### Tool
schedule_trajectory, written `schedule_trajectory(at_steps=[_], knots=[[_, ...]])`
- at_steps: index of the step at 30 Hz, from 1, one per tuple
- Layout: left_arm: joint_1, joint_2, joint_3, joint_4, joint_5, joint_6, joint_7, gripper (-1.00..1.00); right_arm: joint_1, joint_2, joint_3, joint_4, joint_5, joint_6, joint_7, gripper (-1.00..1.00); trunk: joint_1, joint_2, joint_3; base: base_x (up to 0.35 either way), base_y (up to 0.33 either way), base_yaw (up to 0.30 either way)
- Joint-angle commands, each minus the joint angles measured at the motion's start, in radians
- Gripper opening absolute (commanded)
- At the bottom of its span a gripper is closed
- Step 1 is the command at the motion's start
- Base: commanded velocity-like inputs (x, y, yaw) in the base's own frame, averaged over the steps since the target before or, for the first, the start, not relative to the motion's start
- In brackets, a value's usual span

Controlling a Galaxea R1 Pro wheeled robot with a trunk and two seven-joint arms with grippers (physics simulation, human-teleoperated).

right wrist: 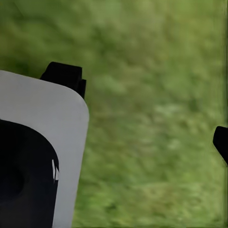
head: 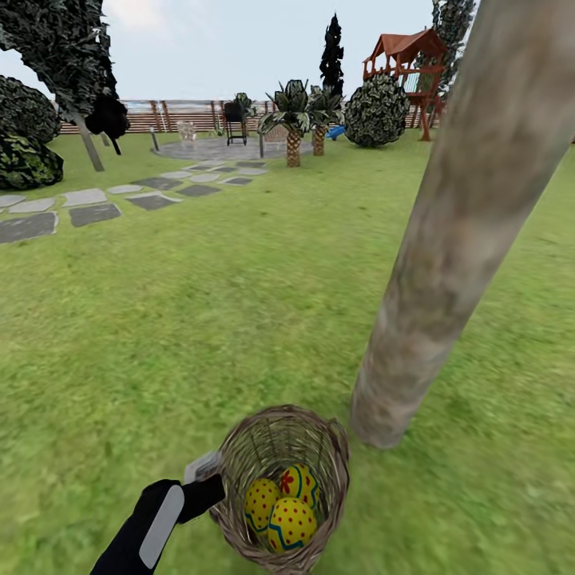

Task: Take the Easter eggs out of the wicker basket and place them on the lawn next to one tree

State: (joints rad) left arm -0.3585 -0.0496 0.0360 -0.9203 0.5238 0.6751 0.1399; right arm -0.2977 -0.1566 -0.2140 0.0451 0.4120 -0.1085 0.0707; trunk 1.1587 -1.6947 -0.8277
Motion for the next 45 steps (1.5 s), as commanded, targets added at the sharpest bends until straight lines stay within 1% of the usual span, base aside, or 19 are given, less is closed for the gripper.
schedule_trajectory(at_steps=[1, 5, 12, 16, 18, 19, 20, 22, 23, 24, 26, 27, 29, 31, 33, 35, 36, 38, 45], knots=[[0.0, -0.001, 0.002, -0.002, 0.021, 0.003, 0.007, -1.0, -0.001, -0.001, -0.008, 0.004, 0.007, -0.007, 0.001, 1.0, 0.001, 0.0, -0.001, 0.33, 0.0, 0.0], [0.0, -0.001, 0.002, -0.002, 0.02, 0.003, 0.007, -1.0, -0.002, 0.0, -0.008, 0.004, 0.007, -0.007, 0.003, 1.0, 0.001, 0.0, -0.001, 0.301, 0.0, 0.0], [0.0, -0.001, 0.004, -0.002, 0.019, 0.004, 0.01, -1.0, -0.003, -0.01, -0.015, -0.008, -0.005, -0.006, 0.012, 1.0, 0.001, 0.0, -0.001, 0.027, 0.0, 0.0], [0.0, -0.001, 0.004, -0.002, 0.019, 0.004, 0.011, -1.0, -0.003, -0.013, -0.015, -0.078, -0.005, 0.004, 0.048, 1.0, 0.001, 0.0, -0.001, 0.0, 0.0, 0.0], [0.0, -0.001, 0.002, -0.002, 0.019, 0.004, 0.012, -1.0, -0.003, -0.031, -0.021, -0.141, -0.008, 0.008, 0.15, 1.0, 0.001, 0.0, -0.001, 0.0, 0.0, 0.0], [0.0, -0.001, 0.002, -0.002, 0.019, 0.004, 0.012, -1.0, -0.003, -0.054, -0.038, -0.161, -0.009, 0.009, 0.213, 1.0, 0.001, 0.0, -0.001, 0.0, 0.0, 0.0], [0.0, -0.001, 0.002, -0.002, 0.019, 0.004, 0.012, -1.0, -0.003, -0.083, -0.083, -0.173, -0.009, 0.009, 0.296, 1.0, 0.001, 0.0, -0.001, 0.0, 0.0, 0.0], [0.0, -0.001, 0.002, -0.002, 0.018, 0.004, 0.012, -1.0, -0.003, -0.121, -0.154, -0.196, -0.007, 0.009, 0.475, 1.0, 0.001, 0.0, -0.001, 0.0, 0.0, 0.0], [0.0, -0.001, 0.002, -0.002, 0.019, 0.004, 0.012, -1.0, -0.003, -0.138, -0.164, -0.211, -0.007, 0.009, 0.538, 1.0, 0.001, 0.0, -0.001, 0.0, 0.0, 0.0], [0.0, -0.001, 0.002, -0.002, 0.019, 0.004, 0.012, -1.0, -0.003, -0.154, -0.167, -0.232, -0.007, 0.01, 0.562, 1.0, 0.001, 0.0, -0.001, 0.0, 0.0, 0.0], [0.0, -0.001, 0.002, -0.002, 0.019, 0.004, 0.012, -1.0, -0.003, -0.211, -0.17, -0.283, -0.008, 0.022, 0.635, 1.0, 0.001, 0.0, -0.001, 0.0, 0.0, 0.0], [0.0, -0.001, 0.002, -0.002, 0.019, 0.004, 0.012, -1.0, -0.003, -0.256, -0.171, -0.322, -0.008, 0.07, 0.735, 1.0, 0.001, 0.0, -0.001, 0.0, 0.0, 0.0], [0.0, -0.002, 0.002, -0.002, 0.019, 0.004, 0.012, -1.0, -0.003, -0.302, -0.171, -0.47, -0.008, 0.208, 0.953, 1.0, 0.001, 0.0, -0.001, 0.0, 0.0, 0.0], [0.0, -0.003, 0.002, -0.002, 0.018, 0.004, 0.012, -1.0, -0.003, -0.336, -0.172, -0.581, -0.007, 0.288, 1.046, 1.0, 0.001, 0.0, -0.001, 0.0, 0.0, 0.0], [0.0, -0.003, 0.002, -0.002, 0.019, 0.004, 0.012, -1.0, -0.003, -0.376, -0.173, -0.625, -0.008, 0.31, 1.124, 1.0, 0.001, 0.0, -0.001, 0.0, 0.0, 0.0], [0.0, -0.004, 0.002, -0.002, 0.019, 0.004, 0.012, -1.0, -0.003, -0.424, -0.183, -0.718, -0.009, 0.393, 1.318, 1.0, 0.001, 0.0, -0.001, 0.0, 0.0, 0.0], [0.0, -0.004, 0.002, -0.002, 0.019, 0.004, 0.012, -1.0, -0.003, -0.441, -0.21, -0.747, -0.008, 0.431, 1.358, 1.0, 0.001, 0.0, -0.001, 0.0, 0.0, 0.0], [0.0, -0.007, 0.002, -0.002, 0.019, 0.004, 0.012, -1.0, -0.003, -0.456, -0.228, -0.756, -0.004, 0.444, 1.372, 1.0, 0.004, -0.007, -0.004, 0.0, 0.0, 0.0], [0.0, -0.013, 0.001, -0.001, 0.018, 0.005, 0.013, -1.0, -0.003, -0.457, -0.225, -0.757, 0.008, 0.443, 1.369, 1.0, 0.031, -0.056, -0.026, 0.0, 0.0, 0.0]])
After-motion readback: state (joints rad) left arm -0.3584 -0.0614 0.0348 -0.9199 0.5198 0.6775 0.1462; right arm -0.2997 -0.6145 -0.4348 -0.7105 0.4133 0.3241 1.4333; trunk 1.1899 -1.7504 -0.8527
